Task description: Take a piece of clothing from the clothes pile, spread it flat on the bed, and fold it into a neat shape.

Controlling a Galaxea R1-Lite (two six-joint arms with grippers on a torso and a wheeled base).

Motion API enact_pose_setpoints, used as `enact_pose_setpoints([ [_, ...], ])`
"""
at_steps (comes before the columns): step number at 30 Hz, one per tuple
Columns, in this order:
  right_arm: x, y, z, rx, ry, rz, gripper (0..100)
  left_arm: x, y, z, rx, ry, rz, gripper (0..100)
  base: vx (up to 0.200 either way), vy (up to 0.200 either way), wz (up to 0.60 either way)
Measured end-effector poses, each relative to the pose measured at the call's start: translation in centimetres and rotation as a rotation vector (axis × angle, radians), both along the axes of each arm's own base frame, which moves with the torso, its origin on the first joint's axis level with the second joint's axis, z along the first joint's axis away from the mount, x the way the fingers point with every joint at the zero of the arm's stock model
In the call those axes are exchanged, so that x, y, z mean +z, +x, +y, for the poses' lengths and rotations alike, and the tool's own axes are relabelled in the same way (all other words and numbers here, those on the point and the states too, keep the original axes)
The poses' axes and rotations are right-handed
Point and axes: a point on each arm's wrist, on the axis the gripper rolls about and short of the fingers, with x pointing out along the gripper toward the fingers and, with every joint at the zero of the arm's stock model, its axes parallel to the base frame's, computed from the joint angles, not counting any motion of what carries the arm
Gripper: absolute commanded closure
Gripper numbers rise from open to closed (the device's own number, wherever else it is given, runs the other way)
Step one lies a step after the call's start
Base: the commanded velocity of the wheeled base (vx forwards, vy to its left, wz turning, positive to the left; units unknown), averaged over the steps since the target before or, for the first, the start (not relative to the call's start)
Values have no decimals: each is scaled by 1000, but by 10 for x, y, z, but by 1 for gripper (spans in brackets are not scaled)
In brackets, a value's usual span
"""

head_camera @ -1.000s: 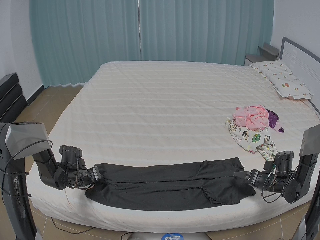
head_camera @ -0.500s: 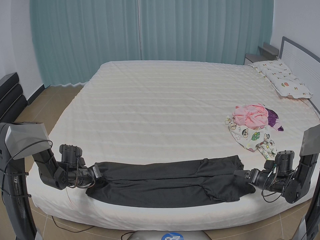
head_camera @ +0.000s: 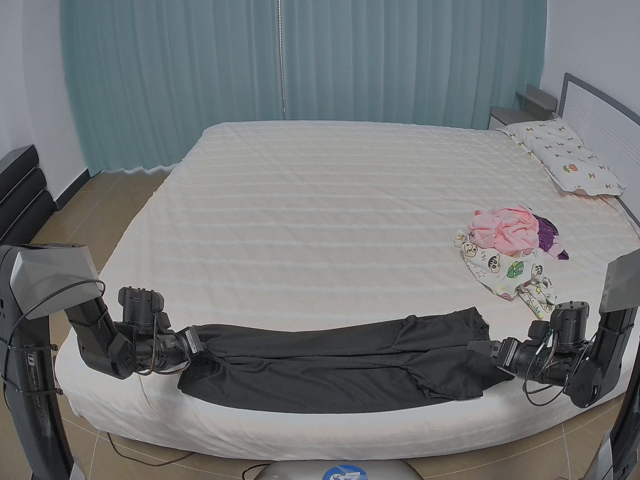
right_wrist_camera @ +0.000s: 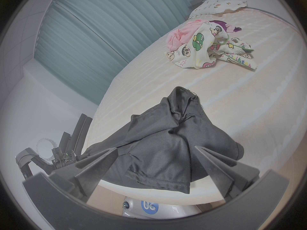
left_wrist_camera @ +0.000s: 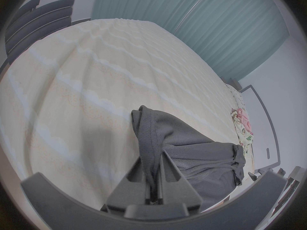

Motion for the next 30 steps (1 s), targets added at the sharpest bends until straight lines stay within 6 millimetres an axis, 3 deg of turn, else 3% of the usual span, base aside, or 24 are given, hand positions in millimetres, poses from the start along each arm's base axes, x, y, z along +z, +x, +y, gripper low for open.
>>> enact_pose_setpoints([
  [6, 0, 0, 0, 0, 1, -1, 0, 2, -2, -2, 25, -32, 11, 100, 0, 0, 0],
  [30, 10, -8, -1, -2, 3, -30, 0, 34, -13, -47, -10, 7, -18, 100, 0, -200, 0],
])
